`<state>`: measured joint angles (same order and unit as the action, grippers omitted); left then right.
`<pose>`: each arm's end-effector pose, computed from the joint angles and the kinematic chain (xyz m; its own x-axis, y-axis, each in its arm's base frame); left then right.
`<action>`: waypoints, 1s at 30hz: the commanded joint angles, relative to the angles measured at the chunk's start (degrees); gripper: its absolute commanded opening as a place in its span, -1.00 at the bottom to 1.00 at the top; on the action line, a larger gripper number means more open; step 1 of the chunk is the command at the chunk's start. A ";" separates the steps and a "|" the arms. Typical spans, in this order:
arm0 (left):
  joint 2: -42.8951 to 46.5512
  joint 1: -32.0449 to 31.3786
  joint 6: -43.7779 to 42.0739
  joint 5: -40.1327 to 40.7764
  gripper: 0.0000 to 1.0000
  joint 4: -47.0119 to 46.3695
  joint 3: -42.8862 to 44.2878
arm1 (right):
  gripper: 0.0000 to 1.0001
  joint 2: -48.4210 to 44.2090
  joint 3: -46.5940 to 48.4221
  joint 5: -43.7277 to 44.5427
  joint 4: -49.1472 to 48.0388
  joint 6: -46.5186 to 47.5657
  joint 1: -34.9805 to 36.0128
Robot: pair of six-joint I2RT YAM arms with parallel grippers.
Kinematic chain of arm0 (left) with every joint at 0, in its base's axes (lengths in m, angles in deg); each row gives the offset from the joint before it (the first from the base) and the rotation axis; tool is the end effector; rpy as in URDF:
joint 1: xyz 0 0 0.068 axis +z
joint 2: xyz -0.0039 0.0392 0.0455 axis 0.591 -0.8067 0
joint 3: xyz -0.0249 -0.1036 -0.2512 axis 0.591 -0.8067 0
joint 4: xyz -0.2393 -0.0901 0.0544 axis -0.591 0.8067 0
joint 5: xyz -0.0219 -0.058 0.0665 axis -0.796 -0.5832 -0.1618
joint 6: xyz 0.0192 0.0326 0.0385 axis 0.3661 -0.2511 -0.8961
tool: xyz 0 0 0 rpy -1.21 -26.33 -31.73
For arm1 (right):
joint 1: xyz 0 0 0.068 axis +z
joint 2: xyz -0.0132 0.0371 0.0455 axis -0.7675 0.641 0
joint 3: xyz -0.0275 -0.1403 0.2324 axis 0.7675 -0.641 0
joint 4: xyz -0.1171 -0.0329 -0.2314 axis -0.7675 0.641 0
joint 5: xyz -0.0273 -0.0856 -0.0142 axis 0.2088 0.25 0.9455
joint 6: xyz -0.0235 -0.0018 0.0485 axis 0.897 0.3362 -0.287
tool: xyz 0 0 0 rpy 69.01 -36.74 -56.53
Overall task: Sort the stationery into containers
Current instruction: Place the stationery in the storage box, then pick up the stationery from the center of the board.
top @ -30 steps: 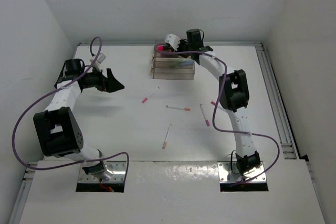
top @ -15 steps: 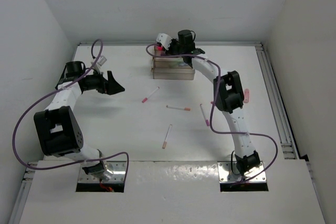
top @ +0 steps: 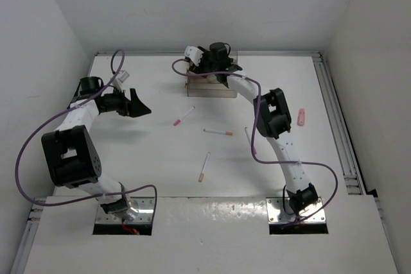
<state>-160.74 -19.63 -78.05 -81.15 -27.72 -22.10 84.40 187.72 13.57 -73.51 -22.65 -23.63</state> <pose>0.3055 0.0600 0.2333 -0.7161 -0.0947 -0.6915 0.4470 0.6987 -0.5586 0.5220 0.2704 0.1757 0.1282 -0.6011 -0.7888 -0.7135 0.4965 -0.4943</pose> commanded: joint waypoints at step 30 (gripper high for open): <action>11.78 -3.15 -1.85 11.90 1.00 -2.05 -0.55 | -0.13 -45.60 -52.93 7.09 24.36 -32.51 -39.51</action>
<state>-151.52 -21.42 -80.04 -71.97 -27.13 -22.45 39.09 134.89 18.71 -50.52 -53.82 -63.02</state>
